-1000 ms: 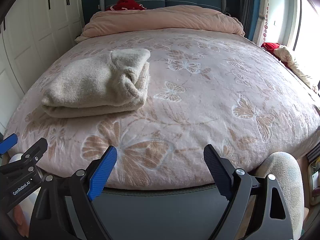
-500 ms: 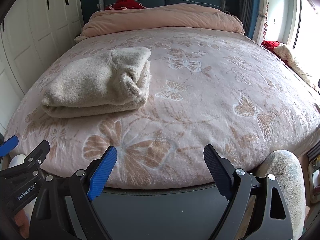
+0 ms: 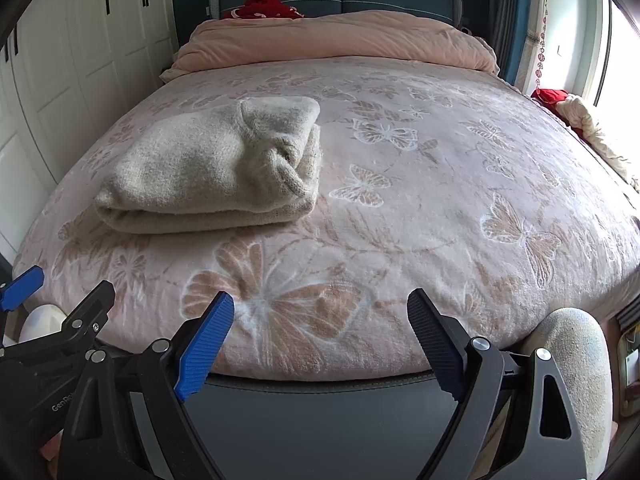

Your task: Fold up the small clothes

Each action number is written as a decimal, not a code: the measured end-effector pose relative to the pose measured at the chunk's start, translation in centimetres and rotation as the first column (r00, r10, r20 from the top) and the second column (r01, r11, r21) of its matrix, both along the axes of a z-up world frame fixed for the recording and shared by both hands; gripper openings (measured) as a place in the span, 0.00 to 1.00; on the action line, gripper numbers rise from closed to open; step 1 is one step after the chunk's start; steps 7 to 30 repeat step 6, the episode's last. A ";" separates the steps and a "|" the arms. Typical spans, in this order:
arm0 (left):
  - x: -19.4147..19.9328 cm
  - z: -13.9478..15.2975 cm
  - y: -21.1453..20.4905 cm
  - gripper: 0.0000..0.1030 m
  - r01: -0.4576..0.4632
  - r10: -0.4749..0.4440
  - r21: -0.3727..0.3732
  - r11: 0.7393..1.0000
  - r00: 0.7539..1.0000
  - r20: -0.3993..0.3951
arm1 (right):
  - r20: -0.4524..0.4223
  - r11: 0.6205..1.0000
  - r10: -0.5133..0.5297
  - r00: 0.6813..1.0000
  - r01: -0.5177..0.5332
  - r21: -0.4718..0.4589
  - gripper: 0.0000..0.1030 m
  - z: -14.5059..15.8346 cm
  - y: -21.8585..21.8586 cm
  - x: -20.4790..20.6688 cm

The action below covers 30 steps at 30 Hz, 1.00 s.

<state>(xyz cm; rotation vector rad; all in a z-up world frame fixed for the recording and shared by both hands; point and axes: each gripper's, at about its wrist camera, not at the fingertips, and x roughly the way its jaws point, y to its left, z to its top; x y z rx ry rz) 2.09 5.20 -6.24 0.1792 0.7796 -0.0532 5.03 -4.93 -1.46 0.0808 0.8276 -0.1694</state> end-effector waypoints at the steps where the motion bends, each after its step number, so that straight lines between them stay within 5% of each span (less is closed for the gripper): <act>1: 0.0 0.0 0.0 0.90 0.002 -0.002 -0.002 1.000 1.000 -0.002 | -0.001 1.000 0.000 1.000 0.000 -0.001 0.84 0.0 0.0 0.0; 30: -0.1 0.1 -0.1 0.90 0.002 -0.002 -0.001 1.000 1.000 0.002 | 0.000 1.000 0.008 1.000 -0.008 -0.002 0.84 -0.1 0.3 0.0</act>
